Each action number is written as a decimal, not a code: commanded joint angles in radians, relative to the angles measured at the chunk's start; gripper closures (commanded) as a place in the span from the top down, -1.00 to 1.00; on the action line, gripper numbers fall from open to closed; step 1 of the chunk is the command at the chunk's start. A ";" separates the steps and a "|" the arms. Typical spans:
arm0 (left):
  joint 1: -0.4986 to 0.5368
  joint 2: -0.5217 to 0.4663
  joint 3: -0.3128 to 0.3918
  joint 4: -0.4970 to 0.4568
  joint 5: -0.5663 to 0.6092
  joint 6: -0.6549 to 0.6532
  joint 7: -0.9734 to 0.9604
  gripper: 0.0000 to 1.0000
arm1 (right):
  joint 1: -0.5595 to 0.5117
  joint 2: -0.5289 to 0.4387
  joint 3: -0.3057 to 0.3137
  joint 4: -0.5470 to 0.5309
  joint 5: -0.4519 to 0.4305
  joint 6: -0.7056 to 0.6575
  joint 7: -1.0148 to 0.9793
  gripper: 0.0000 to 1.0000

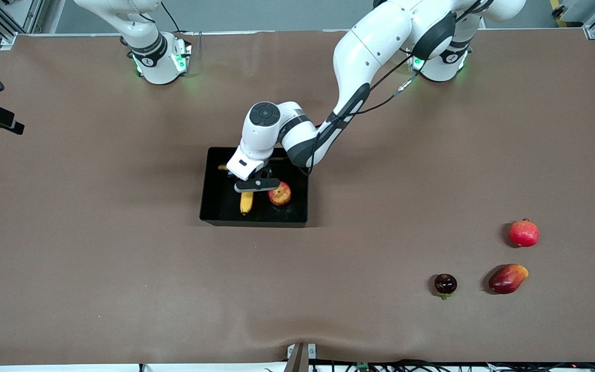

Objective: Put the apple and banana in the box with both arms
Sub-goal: 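Lower the banana into the box beside the apple and open the left gripper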

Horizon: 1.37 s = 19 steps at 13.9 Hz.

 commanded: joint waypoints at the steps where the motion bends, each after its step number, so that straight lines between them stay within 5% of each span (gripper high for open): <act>1: -0.024 0.046 0.025 0.056 -0.007 0.044 -0.021 -1.00 | -0.017 0.000 0.011 0.023 0.014 -0.006 0.005 1.00; 2: -0.025 0.047 0.027 0.056 -0.007 0.056 -0.030 -0.93 | -0.017 0.000 0.011 0.031 0.014 -0.006 0.005 1.00; 3: -0.025 0.049 0.027 0.055 -0.007 0.070 -0.030 -0.55 | -0.017 0.000 0.013 0.034 0.014 -0.006 0.005 1.00; 4: -0.025 0.056 0.031 0.053 -0.007 0.078 -0.033 0.57 | -0.017 0.000 0.013 0.034 0.014 -0.006 0.005 1.00; 5: -0.025 0.057 0.031 0.053 -0.007 0.087 -0.040 1.00 | -0.016 0.000 0.013 0.035 0.016 -0.006 0.005 1.00; 10: -0.016 0.009 0.028 0.053 -0.007 0.032 -0.054 1.00 | -0.008 0.000 0.016 0.036 0.018 -0.006 0.003 1.00; 19: 0.183 -0.281 0.018 0.047 -0.008 -0.428 0.065 1.00 | 0.001 -0.001 0.019 0.055 0.014 -0.012 0.002 1.00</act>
